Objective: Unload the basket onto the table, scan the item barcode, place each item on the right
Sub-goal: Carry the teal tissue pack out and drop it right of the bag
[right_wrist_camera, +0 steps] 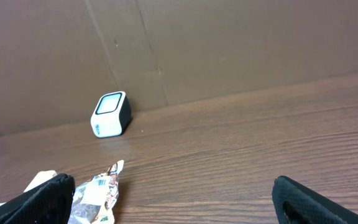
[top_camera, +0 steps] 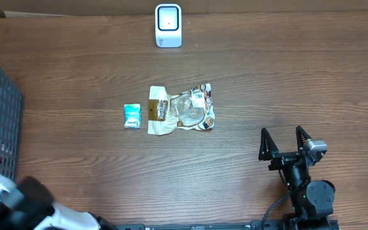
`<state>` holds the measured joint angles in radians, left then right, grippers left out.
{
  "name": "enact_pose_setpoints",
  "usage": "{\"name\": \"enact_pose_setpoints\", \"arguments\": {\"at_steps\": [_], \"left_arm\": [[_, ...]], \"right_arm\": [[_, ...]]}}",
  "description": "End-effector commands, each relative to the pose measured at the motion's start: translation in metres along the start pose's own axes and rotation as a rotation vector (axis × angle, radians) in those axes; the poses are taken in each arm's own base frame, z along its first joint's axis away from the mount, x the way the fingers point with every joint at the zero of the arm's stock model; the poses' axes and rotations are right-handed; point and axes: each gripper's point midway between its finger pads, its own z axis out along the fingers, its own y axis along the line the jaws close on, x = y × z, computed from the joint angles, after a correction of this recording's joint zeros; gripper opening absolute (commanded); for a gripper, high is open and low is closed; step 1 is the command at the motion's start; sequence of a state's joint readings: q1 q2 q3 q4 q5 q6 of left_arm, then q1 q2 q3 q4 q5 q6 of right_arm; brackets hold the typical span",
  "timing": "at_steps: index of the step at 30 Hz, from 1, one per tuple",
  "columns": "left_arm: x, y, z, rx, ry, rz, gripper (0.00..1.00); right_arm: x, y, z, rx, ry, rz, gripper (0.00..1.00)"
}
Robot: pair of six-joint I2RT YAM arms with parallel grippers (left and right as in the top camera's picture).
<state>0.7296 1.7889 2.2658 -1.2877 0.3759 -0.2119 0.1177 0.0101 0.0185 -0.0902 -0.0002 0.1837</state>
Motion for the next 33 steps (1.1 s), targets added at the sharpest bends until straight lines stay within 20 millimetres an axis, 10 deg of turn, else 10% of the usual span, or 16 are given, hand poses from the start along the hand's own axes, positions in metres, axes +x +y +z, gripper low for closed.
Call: {"name": "enact_pose_setpoints", "arguments": {"at_steps": [1, 9, 16, 28, 33], "left_arm": [[0.044, -0.094, -0.026, 0.186, 0.069, 0.252, 0.04], [0.255, -0.211, 0.056, 0.28, 0.598, 0.671, 0.04], [0.404, -0.246, 0.117, 0.237, 0.811, 0.87, 0.04], [0.503, -0.285, 0.103, 0.244, 0.863, 0.882, 0.04], [0.514, -0.294, 0.096, 0.273, 0.856, 0.904, 0.42]], "right_arm": [[0.001, -0.002, 0.0, 0.003, -0.004, -0.001, 1.0], [0.001, -0.002, 0.0, 0.003, -0.004, -0.002, 1.0], [0.001, -0.002, 0.0, 0.003, -0.004, -0.002, 1.0], [0.001, -0.002, 0.0, 0.003, -0.004, -0.001, 1.0], [0.001, -0.002, 0.0, 0.003, -0.004, -0.001, 1.0]]}}
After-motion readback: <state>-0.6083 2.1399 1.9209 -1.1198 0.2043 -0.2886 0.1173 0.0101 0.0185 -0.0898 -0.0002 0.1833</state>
